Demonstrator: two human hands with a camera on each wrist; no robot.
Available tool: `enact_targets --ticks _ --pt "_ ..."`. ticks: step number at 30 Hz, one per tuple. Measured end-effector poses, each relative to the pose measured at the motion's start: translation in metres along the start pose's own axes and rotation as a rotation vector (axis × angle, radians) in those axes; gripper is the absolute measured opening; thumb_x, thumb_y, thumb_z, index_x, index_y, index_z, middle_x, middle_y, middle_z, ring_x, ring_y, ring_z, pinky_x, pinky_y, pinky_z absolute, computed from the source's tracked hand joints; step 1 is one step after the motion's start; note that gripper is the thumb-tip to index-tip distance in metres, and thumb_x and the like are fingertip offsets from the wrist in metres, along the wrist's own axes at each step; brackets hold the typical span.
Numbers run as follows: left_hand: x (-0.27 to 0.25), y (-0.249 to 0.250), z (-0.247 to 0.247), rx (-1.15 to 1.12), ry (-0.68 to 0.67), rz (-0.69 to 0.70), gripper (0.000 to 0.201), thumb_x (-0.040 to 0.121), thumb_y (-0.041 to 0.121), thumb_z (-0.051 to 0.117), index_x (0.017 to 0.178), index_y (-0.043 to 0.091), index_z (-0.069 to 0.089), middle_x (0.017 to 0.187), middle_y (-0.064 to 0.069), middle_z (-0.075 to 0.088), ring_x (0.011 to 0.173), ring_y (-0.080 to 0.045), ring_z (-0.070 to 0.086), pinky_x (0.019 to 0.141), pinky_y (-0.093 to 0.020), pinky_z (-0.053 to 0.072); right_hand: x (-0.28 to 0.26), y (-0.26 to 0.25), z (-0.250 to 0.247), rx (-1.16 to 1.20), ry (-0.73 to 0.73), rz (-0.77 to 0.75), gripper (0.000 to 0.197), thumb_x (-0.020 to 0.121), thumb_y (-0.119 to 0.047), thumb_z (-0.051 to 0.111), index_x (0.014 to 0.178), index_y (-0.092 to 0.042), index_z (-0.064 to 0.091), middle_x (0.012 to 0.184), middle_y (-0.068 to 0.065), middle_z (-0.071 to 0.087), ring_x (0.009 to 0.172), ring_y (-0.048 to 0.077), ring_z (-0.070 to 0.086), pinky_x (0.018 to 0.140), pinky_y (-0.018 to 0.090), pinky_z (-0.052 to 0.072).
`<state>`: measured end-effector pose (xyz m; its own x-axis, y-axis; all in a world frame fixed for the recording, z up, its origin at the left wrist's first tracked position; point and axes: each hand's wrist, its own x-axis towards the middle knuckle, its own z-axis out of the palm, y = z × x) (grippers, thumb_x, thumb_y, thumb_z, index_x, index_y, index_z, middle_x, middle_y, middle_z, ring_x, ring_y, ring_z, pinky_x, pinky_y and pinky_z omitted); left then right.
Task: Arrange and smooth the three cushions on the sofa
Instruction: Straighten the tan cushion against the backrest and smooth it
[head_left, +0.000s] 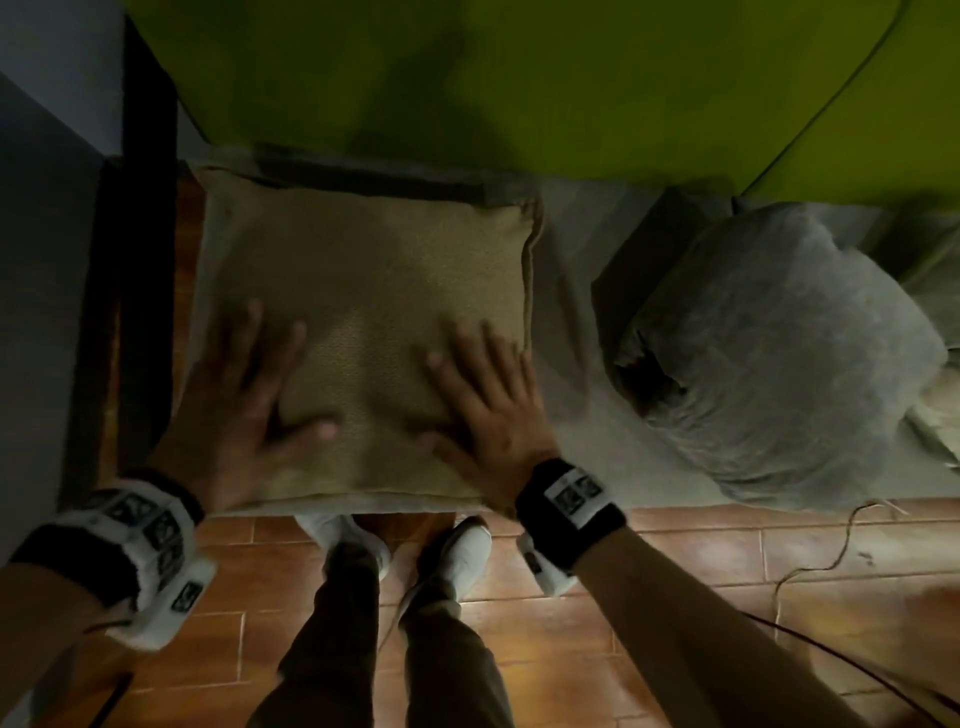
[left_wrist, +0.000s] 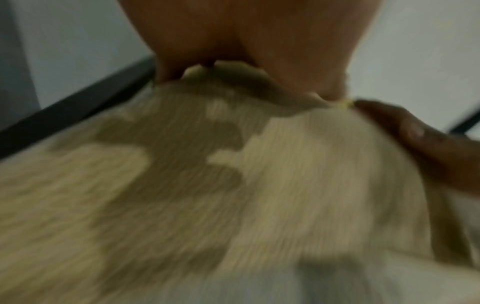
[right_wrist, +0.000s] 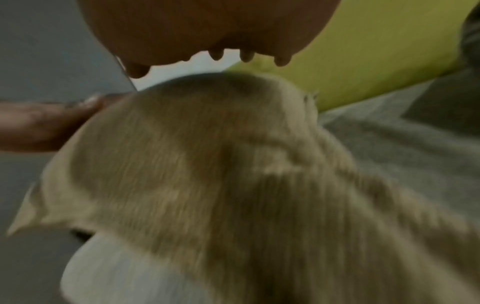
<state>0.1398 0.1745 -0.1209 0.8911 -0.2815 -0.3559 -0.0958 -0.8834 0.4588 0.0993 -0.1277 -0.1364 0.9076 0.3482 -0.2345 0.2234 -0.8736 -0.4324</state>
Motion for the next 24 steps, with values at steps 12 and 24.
enact_targets --ticks 12,24 --pt "0.042 -0.046 0.044 0.171 -0.382 -0.069 0.132 0.049 0.093 0.054 0.141 0.055 -0.033 0.148 0.017 -0.048 0.146 -0.033 -0.029 0.118 -0.065 0.012 0.028 0.046 0.071 -0.046 -0.322 0.1 0.101 0.074 -0.096 0.031 0.141 -0.059 -0.035 0.152 -0.019 -0.049 0.145 0.019 -0.043 0.119 0.066 -0.014" --pt "-0.053 -0.035 0.024 -0.261 0.042 -0.372 0.06 0.103 0.054 0.026 0.157 0.028 0.024 0.16 -0.012 0.031 0.143 -0.033 0.034 0.115 -0.046 0.026 -0.062 0.056 0.037 0.573 -0.329 0.445 0.106 0.086 -0.064 0.067 0.147 -0.064 -0.02 0.168 -0.004 0.016 0.149 0.025 0.029 0.119 0.049 0.034"
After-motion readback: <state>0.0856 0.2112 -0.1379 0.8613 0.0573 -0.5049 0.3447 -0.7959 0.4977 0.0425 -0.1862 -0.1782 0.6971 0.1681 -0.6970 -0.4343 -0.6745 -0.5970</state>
